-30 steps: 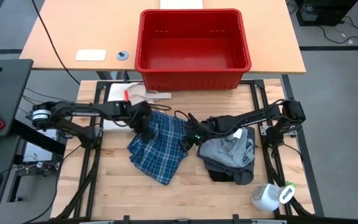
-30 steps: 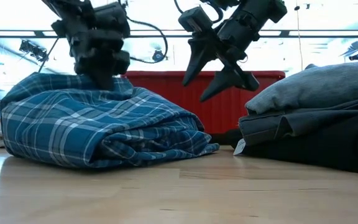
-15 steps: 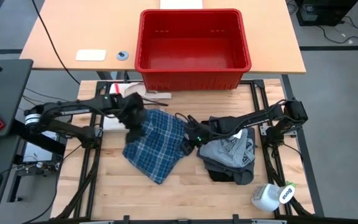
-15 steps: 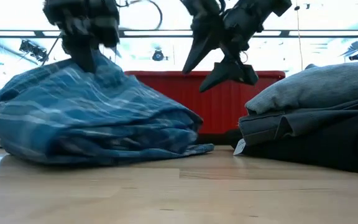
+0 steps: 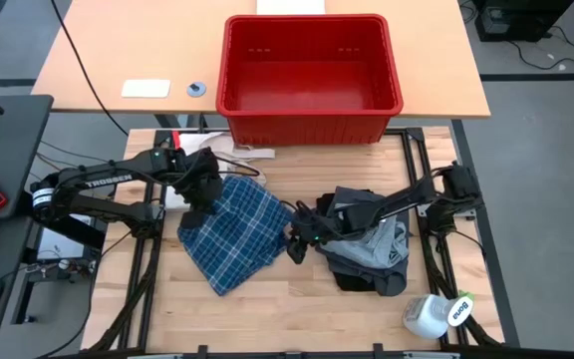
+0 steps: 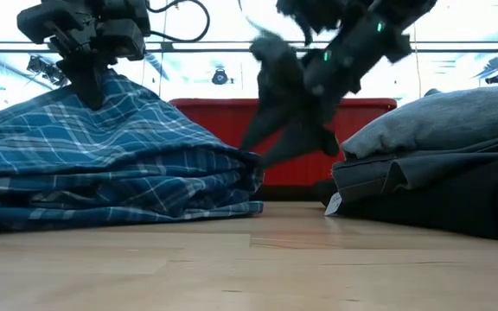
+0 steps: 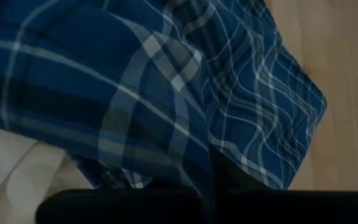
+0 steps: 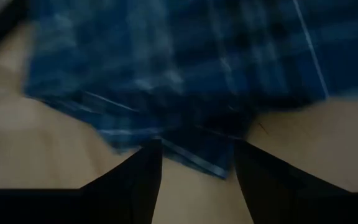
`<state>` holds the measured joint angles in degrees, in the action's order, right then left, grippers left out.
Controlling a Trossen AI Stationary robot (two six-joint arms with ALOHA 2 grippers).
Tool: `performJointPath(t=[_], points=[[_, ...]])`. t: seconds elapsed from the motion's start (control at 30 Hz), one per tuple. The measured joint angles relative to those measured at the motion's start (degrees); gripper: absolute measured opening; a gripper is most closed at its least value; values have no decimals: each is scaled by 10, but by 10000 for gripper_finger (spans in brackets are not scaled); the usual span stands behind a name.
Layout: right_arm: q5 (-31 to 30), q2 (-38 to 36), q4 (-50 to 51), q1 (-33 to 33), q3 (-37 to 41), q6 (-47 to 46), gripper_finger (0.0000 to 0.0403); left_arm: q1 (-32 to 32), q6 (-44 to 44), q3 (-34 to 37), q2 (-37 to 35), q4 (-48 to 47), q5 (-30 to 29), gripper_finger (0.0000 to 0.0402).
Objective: Fold Laundry from Bin
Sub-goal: Fold the blue checkered pants
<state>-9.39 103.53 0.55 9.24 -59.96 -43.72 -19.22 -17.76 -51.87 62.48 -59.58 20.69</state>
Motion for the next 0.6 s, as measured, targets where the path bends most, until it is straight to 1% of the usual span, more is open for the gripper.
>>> performJointPath(t=[0.1,0.23,0.6], points=[[5,16,11,-14,2,-22,206,2,-9,-11,-1,-10,0,1],[16,37,-5,-27,1,-40,206,1,-11,-29,-1,-20,-7,0],[-46,114,-139,-43,0,52,204,1,4,-33,1,-17,-16,1]])
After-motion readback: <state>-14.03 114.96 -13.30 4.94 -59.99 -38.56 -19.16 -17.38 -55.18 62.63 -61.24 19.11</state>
